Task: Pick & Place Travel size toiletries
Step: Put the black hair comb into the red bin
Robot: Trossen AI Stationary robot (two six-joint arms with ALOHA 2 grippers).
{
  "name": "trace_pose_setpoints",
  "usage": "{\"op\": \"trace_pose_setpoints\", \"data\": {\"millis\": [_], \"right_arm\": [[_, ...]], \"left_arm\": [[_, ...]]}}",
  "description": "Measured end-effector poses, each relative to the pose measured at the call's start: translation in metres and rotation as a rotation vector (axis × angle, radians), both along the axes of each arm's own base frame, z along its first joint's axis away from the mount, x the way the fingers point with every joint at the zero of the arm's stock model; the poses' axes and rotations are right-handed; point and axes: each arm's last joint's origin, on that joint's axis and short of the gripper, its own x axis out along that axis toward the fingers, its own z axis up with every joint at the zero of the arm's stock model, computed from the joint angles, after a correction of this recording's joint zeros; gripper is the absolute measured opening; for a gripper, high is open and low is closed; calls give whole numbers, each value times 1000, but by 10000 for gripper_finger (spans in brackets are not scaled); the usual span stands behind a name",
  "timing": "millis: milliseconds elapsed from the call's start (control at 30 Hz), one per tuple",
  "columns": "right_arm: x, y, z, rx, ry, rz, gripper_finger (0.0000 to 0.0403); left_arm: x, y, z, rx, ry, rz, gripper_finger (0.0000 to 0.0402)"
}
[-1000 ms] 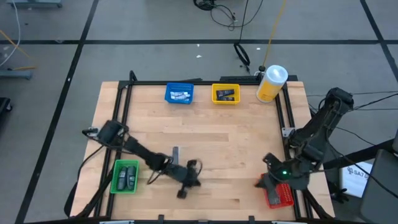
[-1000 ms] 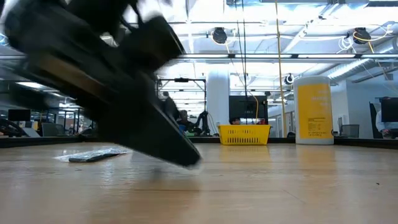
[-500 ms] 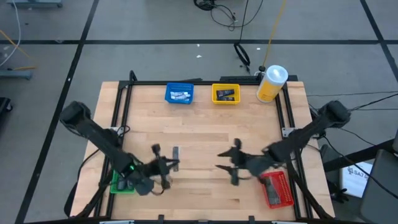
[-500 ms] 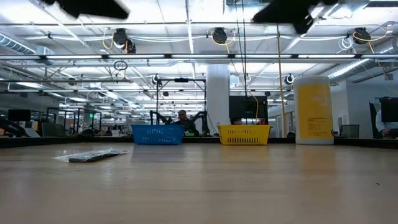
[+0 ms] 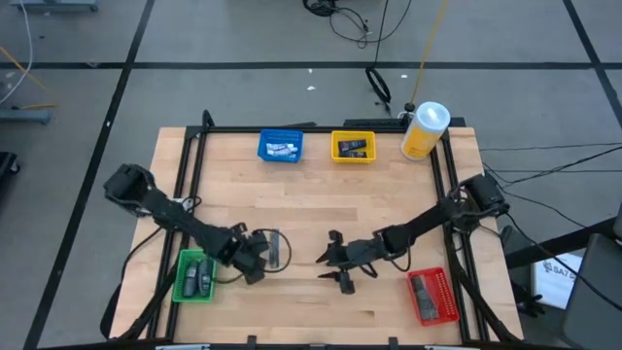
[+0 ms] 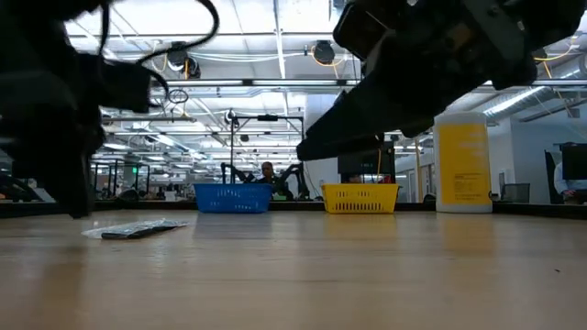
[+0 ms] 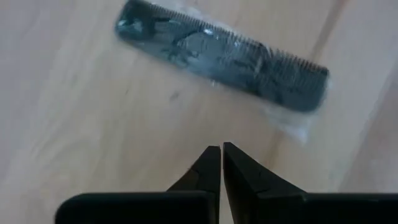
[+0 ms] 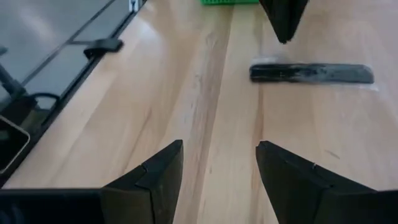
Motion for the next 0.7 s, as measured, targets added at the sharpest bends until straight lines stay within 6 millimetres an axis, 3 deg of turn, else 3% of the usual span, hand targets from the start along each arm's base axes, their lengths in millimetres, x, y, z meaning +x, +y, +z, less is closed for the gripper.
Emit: {"op": "trace_pose_setpoints", "data": {"millis": [100,233,367,433,567,700], "right_arm": [[-7,4,7,-22,21,24,199],[-17,12,25,-20,10,56,199],[-29,23,36,-7,30,87,199],[-38,29,34,8,50,87,199],[-47,42,16,-2,65,-37,195],[-38,43,-9,-46,40,-97,184]], "left_arm": [[17,-5,-15,-27,-70,0,21],[61,-22,-24,-175,-438,-87,21],[97,-38,1,-180,-831,-303,21],[104,-38,10,-156,-842,-347,21],[104,-30,23,-61,-682,-360,21],[93,-5,25,96,-417,-221,21]]}}
